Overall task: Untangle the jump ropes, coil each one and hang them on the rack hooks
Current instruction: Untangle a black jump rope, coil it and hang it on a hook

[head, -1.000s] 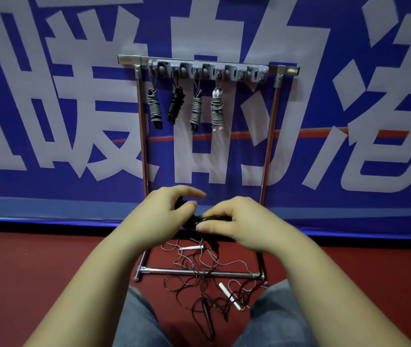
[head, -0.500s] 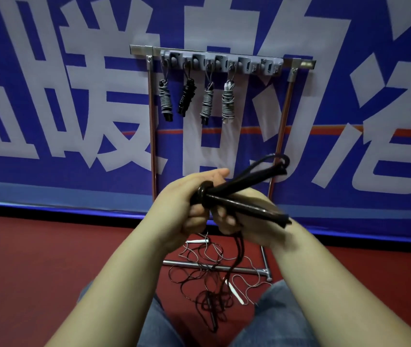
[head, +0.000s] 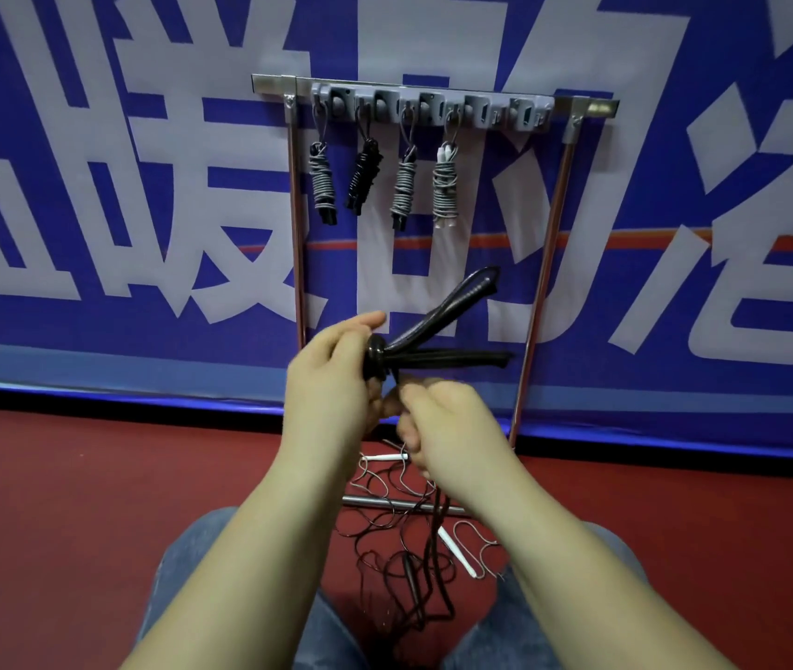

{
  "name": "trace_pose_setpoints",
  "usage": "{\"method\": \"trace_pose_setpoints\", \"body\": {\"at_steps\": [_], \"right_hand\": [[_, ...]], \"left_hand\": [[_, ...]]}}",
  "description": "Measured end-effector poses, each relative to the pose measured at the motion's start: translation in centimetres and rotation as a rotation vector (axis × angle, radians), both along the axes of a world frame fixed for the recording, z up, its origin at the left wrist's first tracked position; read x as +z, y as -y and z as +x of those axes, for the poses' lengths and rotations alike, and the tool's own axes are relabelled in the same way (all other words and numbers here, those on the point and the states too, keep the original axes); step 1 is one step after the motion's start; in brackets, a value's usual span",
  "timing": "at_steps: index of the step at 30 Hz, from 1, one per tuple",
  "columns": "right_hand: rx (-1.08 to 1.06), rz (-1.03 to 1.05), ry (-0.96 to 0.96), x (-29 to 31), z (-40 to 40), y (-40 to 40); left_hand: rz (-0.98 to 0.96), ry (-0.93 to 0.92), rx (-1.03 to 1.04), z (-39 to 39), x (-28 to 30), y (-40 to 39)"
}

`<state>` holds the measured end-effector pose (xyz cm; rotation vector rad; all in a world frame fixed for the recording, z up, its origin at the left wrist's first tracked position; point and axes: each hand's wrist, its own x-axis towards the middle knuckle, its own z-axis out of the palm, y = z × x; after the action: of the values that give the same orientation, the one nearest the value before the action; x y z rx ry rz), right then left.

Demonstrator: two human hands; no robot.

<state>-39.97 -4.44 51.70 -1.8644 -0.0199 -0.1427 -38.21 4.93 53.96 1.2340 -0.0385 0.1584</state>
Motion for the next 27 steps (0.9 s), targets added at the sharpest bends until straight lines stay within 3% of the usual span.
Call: {"method": "trace_pose_setpoints", "body": {"at_steps": [6, 15, 20, 23, 27], "right_hand": [[0.097, -0.272, 0.193, 0.9, -2.1, 0.6], [0.003, -0.543, 0.254, 4.0, -3.5, 2.9], [0.032, -0.567, 0.198, 3.9, -3.2, 3.8], [0.243, -0.512, 0.026, 3.7, -2.8, 4.4], [0.434, -0.446, -0.020, 3.5, -2.4, 4.7]], "left_hand": [[0.444, 0.287, 0.244, 0.6, -0.8, -1.2], [1.052, 0.250, 0.053, -0.4, 1.7, -2.1], [1.022, 0.230, -0.271, -0.5, 2.3, -3.9], [0.962, 0.258, -0.394, -0.8, 2.3, -4.2], [0.838, 0.253, -0.489, -1.1, 1.8, -4.4]]}}
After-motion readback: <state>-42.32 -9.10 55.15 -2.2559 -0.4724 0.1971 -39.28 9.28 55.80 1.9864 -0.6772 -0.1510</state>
